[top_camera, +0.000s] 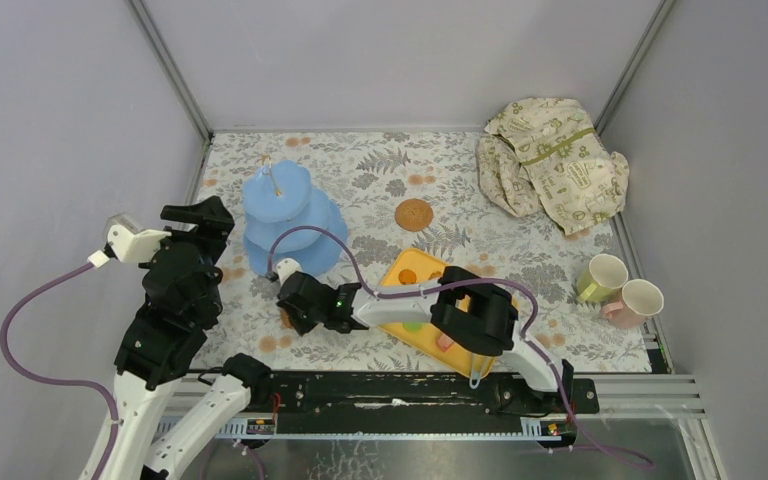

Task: Serve the afternoon tea
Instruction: Move the coaster to the center of the board.

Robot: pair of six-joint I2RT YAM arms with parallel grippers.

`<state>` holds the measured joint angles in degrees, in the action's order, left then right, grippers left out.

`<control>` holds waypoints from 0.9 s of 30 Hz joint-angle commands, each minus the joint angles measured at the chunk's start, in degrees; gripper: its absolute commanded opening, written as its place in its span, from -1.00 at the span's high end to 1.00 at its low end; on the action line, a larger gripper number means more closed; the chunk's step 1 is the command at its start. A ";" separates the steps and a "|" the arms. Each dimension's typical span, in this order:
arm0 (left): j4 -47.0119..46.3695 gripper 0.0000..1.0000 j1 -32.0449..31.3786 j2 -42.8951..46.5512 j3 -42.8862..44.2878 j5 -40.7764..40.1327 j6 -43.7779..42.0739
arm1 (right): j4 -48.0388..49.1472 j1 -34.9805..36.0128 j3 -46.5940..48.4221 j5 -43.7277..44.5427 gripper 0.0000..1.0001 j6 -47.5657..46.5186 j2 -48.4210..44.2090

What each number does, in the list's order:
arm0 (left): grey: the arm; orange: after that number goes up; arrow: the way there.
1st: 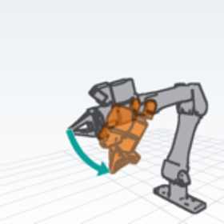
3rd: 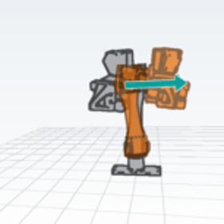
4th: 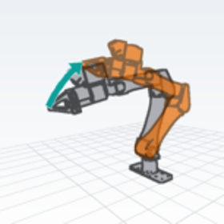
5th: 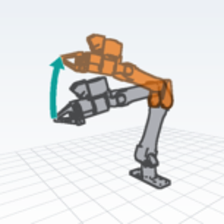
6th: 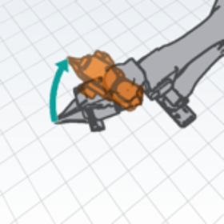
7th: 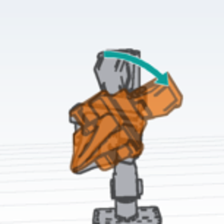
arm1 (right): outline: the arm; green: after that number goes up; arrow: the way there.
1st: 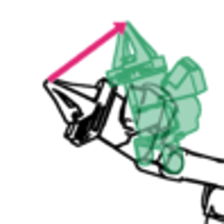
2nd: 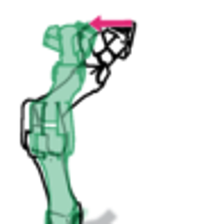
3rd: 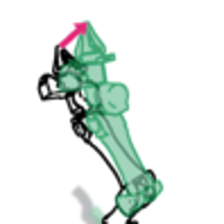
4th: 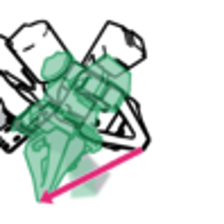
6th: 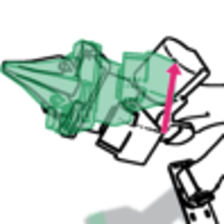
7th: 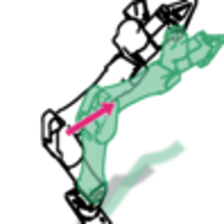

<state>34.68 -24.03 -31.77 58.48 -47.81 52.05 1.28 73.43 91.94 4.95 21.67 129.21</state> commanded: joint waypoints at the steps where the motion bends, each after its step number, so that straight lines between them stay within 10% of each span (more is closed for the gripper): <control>1: -2.33 -0.57 -0.40 0.24 0.41 -1.67 -1.07 | -3.42 -0.90 -5.69 5.27 1.00 -0.11 -3.62; 27: -2.69 -0.55 -0.40 -0.28 -0.30 -1.27 -0.82 | 0.28 -19.32 -17.14 0.76 1.00 1.42 -12.43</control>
<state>34.65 -24.03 -31.77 58.46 -47.83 51.90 4.71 57.54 74.37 6.31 24.25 117.67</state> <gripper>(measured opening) 0.778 0.011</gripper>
